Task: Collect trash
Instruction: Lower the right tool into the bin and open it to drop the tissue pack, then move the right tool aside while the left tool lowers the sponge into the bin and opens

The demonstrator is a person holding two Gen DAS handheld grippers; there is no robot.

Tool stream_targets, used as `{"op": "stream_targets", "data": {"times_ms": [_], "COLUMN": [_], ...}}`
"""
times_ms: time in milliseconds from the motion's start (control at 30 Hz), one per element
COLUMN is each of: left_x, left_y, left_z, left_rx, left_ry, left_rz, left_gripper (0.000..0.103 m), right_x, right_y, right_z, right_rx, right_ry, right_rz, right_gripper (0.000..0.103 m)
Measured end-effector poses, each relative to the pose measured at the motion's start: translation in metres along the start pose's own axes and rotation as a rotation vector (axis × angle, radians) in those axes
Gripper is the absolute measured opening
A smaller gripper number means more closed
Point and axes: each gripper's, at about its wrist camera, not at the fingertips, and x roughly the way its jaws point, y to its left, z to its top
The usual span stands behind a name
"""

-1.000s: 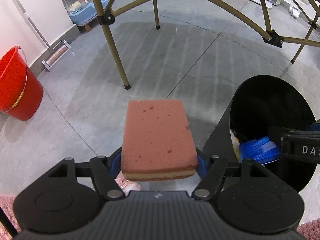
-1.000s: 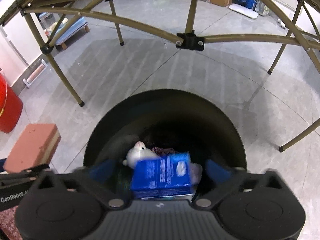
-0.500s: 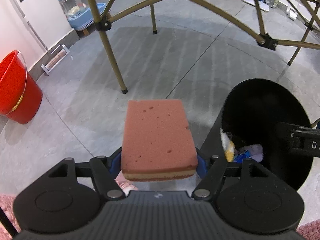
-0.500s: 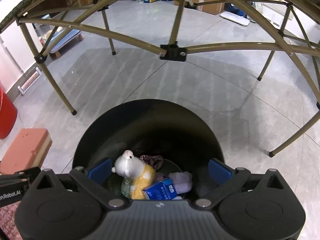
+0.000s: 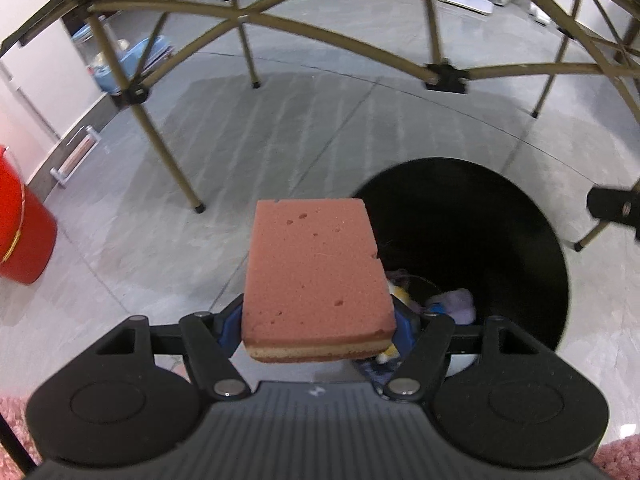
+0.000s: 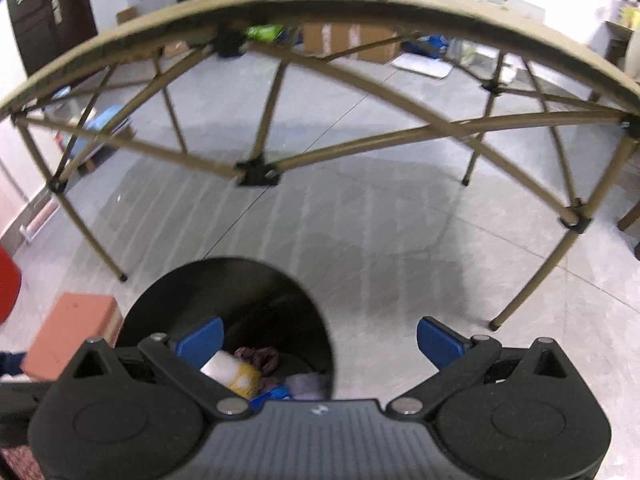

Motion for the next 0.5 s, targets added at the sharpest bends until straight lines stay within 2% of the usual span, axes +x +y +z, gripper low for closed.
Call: {"op": "stream_targets", "data": {"times_ms": [233,500], "left_x": [0.007,0.024], "left_y": [-0.041,-0.088], "left_z": [0.009,0.017], "left_rx": [0.048,0.053], "left_ry": [0.013,0.086], "left_rz": [-0.034,-0.044], "left_gripper": [0.071,0.071], "right_x": [-0.011,-0.017], "right_y": [-0.052,-0.092], "right_z": [-0.002,-0.004], "right_rx": [0.101,0.223], "right_ry": [-0.029,-0.036], "right_rz": [-0.053,-0.082], "right_gripper": [0.103,0.103]}}
